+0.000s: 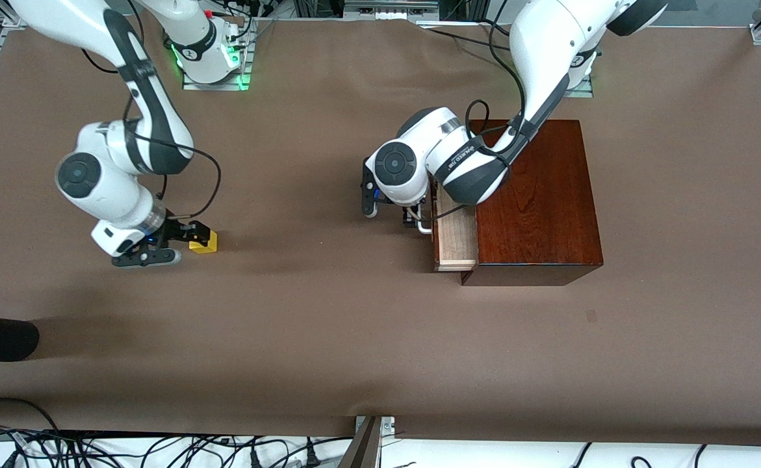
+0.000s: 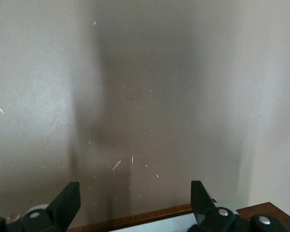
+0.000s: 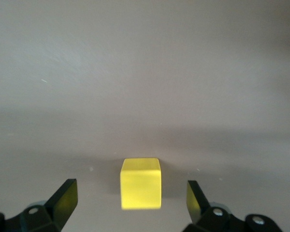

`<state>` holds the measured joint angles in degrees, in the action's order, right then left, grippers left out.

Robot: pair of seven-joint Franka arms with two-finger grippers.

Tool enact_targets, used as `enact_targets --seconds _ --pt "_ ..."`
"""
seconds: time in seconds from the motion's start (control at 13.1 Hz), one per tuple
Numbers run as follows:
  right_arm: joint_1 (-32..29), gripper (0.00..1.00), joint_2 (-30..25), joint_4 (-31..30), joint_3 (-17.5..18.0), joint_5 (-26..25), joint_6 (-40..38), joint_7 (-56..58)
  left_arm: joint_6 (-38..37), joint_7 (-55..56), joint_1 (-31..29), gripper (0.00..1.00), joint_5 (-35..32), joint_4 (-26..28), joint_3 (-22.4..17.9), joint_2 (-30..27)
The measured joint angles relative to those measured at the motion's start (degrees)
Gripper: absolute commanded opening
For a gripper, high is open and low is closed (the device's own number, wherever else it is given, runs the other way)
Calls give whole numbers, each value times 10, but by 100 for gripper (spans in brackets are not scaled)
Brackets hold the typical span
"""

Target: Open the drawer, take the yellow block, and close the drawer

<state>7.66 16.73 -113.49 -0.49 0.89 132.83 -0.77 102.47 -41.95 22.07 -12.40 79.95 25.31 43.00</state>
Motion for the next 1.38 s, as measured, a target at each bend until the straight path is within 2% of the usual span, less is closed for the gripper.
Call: enact_targets --seconds 0.38,0.69,0.92,1.15,1.22,1.38 --pt "-2 100 -73 121 -1 0 -214 42 -63 -29 -66 100 -6 2 -3 -18" --pt "-4 100 -93 211 -1 0 -368 49 -60 -30 -63 100 -15 5 -2 -26" --pt "-4 100 -121 223 0 0 -416 52 -59 -23 -62 100 -39 -14 0 -54" --pt "-4 100 -140 214 0 0 -425 53 -64 60 -62 100 -41 -46 3 -116" --pt "-4 100 -141 212 0 0 -425 54 -77 86 -63 100 -42 -64 2 -137" --pt "-4 100 -141 211 0 0 -422 54 -163 116 -76 100 -48 -107 -11 -175"
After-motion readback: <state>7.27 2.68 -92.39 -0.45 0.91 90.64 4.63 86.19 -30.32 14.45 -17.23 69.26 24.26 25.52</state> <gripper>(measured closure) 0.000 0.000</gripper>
